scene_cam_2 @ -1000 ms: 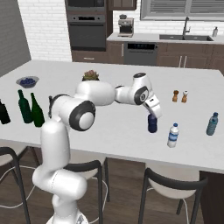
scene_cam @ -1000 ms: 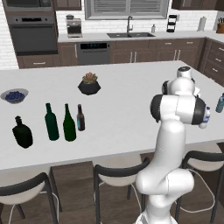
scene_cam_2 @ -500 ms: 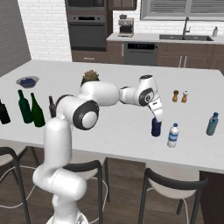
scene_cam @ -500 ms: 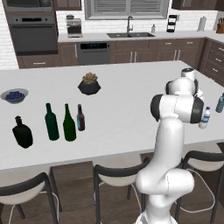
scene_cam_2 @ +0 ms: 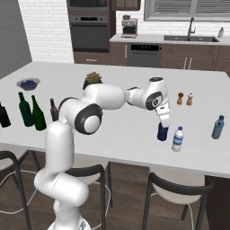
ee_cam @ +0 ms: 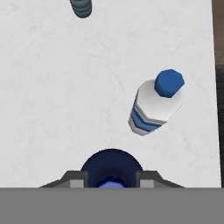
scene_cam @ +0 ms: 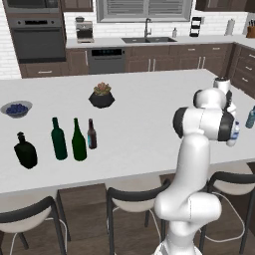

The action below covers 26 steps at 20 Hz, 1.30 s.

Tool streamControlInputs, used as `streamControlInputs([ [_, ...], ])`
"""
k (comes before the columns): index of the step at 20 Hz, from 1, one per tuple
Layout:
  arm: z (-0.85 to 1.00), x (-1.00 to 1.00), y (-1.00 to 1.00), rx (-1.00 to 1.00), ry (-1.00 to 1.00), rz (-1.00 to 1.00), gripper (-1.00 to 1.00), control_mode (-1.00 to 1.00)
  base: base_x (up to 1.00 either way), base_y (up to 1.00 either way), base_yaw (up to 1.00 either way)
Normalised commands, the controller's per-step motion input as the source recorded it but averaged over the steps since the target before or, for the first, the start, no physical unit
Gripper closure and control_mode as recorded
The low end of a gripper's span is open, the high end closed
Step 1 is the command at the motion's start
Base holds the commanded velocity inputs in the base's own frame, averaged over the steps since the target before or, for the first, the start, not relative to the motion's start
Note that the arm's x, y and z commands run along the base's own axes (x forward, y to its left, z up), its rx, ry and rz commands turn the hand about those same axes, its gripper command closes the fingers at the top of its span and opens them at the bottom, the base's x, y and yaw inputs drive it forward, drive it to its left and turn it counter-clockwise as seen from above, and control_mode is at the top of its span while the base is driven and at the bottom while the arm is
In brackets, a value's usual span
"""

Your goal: Move the plastic bottles in the middle to the plastics group, and the glass bottles in the middle to the glass group.

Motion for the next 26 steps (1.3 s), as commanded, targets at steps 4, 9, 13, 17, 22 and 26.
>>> streamControlInputs([
  [4,-0.16,-0.44,-0.01,0.0,-0.08,-0.02,1.0,-1.0,0.0,0.0,0.0],
  [9,-0.01,-0.09,0.0,-0.04,0.02,0.0,1.0,-1.0,0.0,0.0,0.0],
  [13,-0.05,0.13,0.0,-0.03,0.08,0.0,1.0,-1.0,0.0,0.0,0.0],
  [17,-0.23,0.14,0.0,0.0,0.06,0.0,1.0,-1.0,0.0,0.0,0.0],
  [22,-0.37,0.12,-0.01,0.0,0.0,0.0,1.0,-1.0,0.0,0.0,0.0],
  [26,-0.33,0.0,-0.04,0.0,0.0,0.0,1.0,-1.0,0.0,0.0,0.0],
])
